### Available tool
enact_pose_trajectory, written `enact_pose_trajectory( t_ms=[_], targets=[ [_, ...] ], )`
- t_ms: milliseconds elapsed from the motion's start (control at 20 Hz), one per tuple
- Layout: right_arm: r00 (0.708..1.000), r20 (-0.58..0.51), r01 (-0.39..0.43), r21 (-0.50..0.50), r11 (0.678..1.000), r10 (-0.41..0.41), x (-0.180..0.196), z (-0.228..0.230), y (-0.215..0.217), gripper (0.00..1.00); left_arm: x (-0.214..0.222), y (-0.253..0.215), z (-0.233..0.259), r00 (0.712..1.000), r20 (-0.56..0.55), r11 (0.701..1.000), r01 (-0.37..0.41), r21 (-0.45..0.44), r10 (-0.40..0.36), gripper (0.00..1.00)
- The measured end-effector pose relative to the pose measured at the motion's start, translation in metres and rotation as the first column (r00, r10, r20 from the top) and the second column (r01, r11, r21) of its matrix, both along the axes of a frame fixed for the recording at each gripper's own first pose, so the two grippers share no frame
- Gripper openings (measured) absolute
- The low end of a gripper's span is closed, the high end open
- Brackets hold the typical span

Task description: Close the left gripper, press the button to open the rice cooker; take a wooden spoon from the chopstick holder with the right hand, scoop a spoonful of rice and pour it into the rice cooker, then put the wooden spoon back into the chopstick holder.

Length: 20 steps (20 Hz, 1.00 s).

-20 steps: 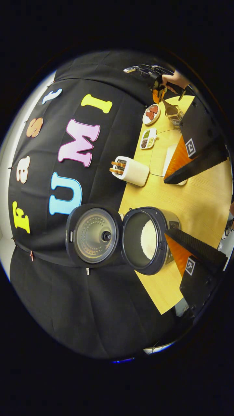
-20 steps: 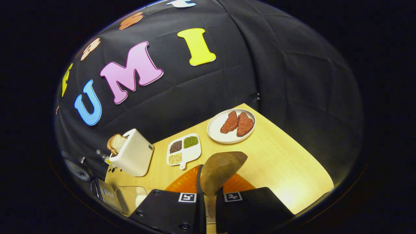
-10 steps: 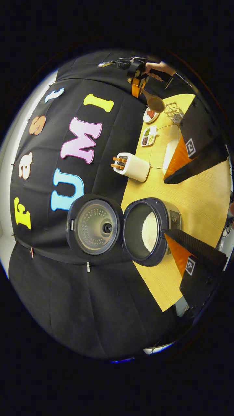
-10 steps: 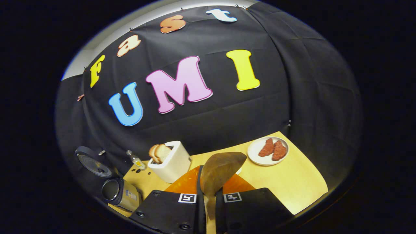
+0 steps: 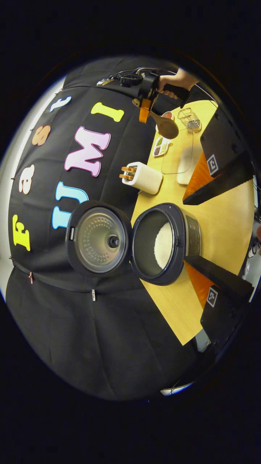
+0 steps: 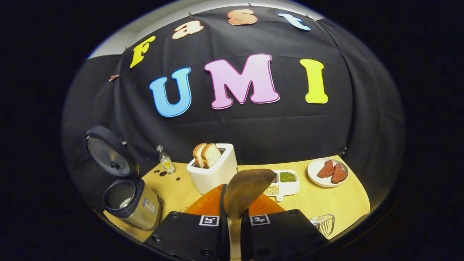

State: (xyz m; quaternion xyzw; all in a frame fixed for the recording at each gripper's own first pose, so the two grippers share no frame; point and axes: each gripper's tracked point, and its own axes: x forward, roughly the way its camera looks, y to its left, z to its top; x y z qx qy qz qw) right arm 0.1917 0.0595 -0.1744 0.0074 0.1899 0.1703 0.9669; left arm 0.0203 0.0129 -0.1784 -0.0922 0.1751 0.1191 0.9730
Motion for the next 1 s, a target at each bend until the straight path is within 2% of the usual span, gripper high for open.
enact_pose_trajectory(
  t_ms=[300, 550, 600, 650, 700, 850, 1000],
  targets=[
    [0.999, 0.039, -0.025, -0.181, 0.983, 0.032, -0.011, -0.059, 0.014, 0.16, 0.001, 0.027, -0.045, 0.997, -0.050, 0.998, 0.050, -0.035, -0.052, 0.96],
    [0.999, 0.052, 0.004, -0.260, 0.966, 0.010, -0.017, -0.096, 0.021, 0.16, 0.010, 0.038, -0.069, 0.993, -0.065, 0.989, 0.089, -0.121, -0.097, 0.96],
    [0.997, 0.073, 0.024, -0.259, 0.966, -0.005, -0.018, -0.096, 0.023, 0.16, 0.010, 0.039, -0.071, 0.992, -0.063, 0.985, 0.096, -0.144, -0.106, 0.96],
    [0.995, 0.094, 0.052, -0.251, 0.967, -0.029, -0.020, -0.096, 0.023, 0.12, 0.012, 0.040, -0.073, 0.992, -0.067, 0.981, 0.096, -0.167, -0.108, 0.96],
    [0.994, 0.098, 0.065, -0.224, 0.972, -0.044, -0.025, -0.096, 0.028, 0.16, 0.014, 0.043, -0.072, 0.992, -0.071, 0.978, 0.090, -0.189, -0.105, 0.96],
    [0.995, 0.049, 0.095, -0.137, 0.986, -0.089, -0.039, -0.104, 0.048, 0.16, 0.019, 0.053, -0.064, 0.994, -0.051, 0.970, 0.081, -0.228, -0.095, 0.96],
    [0.990, -0.039, 0.135, -0.009, 0.991, -0.135, -0.048, -0.106, 0.067, 0.16, 0.019, 0.064, -0.059, 0.994, -0.042, 0.975, 0.093, -0.204, -0.103, 0.95]
  ],
)
